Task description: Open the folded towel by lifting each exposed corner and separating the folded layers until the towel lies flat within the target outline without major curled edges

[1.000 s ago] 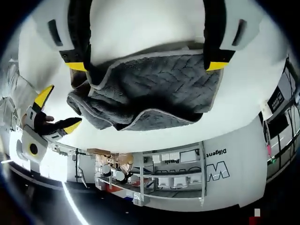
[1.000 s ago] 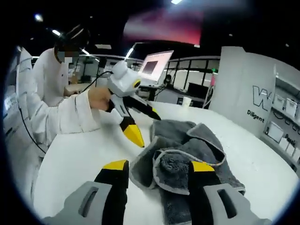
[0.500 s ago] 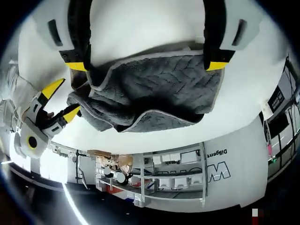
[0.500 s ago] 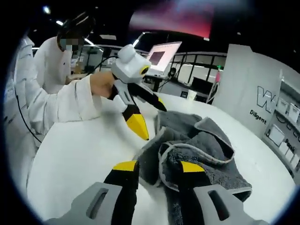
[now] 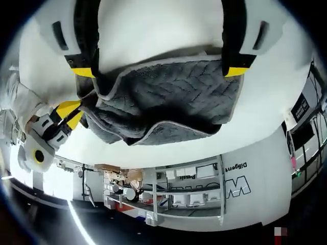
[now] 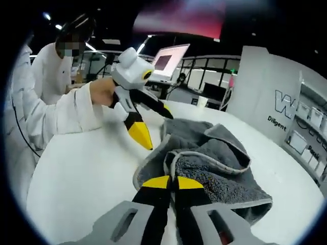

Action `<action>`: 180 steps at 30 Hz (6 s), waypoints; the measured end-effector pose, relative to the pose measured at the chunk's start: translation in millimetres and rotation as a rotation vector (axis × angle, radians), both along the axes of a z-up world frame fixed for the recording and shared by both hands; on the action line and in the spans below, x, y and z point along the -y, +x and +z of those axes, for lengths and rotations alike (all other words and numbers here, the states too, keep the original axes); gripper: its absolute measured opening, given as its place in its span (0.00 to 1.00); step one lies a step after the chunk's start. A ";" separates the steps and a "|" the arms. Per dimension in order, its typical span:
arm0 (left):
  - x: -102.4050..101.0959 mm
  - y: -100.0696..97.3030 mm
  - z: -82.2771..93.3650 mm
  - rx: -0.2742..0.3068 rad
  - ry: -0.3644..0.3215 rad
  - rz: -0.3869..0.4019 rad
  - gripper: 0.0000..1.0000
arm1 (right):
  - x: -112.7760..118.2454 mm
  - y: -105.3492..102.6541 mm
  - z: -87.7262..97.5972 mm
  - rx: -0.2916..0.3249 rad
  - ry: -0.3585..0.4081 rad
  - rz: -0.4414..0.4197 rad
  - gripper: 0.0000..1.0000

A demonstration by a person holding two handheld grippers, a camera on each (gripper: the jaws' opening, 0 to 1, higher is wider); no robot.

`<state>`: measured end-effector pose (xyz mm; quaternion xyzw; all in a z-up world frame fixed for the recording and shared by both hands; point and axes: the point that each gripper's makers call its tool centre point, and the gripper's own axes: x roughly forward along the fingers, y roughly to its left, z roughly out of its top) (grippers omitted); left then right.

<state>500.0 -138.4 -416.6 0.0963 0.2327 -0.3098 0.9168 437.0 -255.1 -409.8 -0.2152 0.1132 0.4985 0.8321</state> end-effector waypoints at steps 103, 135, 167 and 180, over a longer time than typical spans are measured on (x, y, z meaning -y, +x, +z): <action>14.9 -7.6 -5.6 -0.020 0.023 -0.065 0.97 | 303.3 74.6 36.9 0.166 0.026 -1.170 0.00; 18.9 -10.2 0.3 -0.016 -0.019 -0.083 0.97 | 351.3 54.5 -13.4 0.020 -0.451 -1.252 0.19; 45.1 -23.8 9.3 -0.031 -0.126 -0.178 0.81 | 350.1 38.5 27.7 0.059 -0.297 -1.329 0.99; 60.0 -33.9 8.5 -0.047 -0.150 -0.240 0.45 | 320.7 46.0 35.8 0.051 -0.143 -1.223 0.99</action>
